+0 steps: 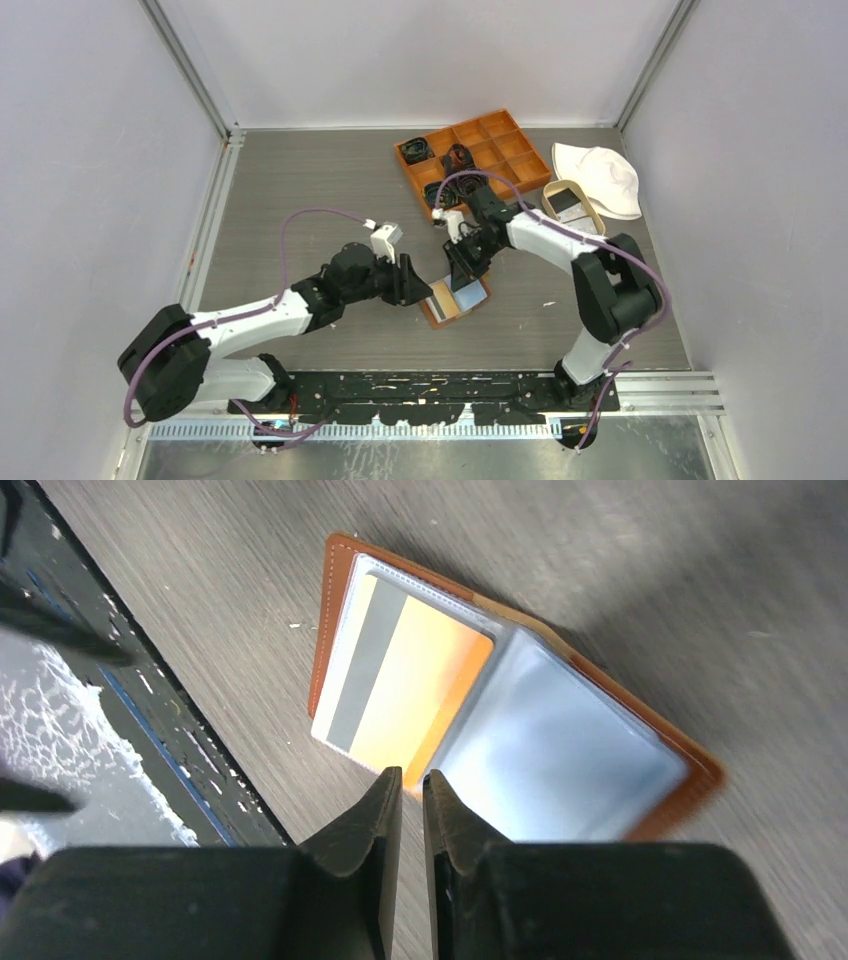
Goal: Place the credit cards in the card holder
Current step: Turn over the card slot in the card holder.
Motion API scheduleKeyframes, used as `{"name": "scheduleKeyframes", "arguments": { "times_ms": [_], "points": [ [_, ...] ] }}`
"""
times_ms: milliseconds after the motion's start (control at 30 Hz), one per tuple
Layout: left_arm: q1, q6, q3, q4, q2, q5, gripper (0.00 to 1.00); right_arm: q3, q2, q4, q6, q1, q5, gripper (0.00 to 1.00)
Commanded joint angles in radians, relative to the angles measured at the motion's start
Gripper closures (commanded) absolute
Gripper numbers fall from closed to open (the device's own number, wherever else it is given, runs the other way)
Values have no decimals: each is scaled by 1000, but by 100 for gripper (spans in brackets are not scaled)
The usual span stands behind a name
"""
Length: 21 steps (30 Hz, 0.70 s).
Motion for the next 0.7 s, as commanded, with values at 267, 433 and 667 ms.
{"name": "scheduleKeyframes", "arguments": {
  "times_ms": [267, 433, 667],
  "points": [
    [36, 134, 265, -304, -170, -10, 35, -52, -595, 136, -79, -377, 96, 27],
    [81, 294, 467, -617, -238, 52, 8, -10, -558, 156, -29, -524, 153, 1],
    [71, 598, 526, -839, -213, -209, 10, 211, -253, 38, 7, -639, 240, 4]
  ]
}}
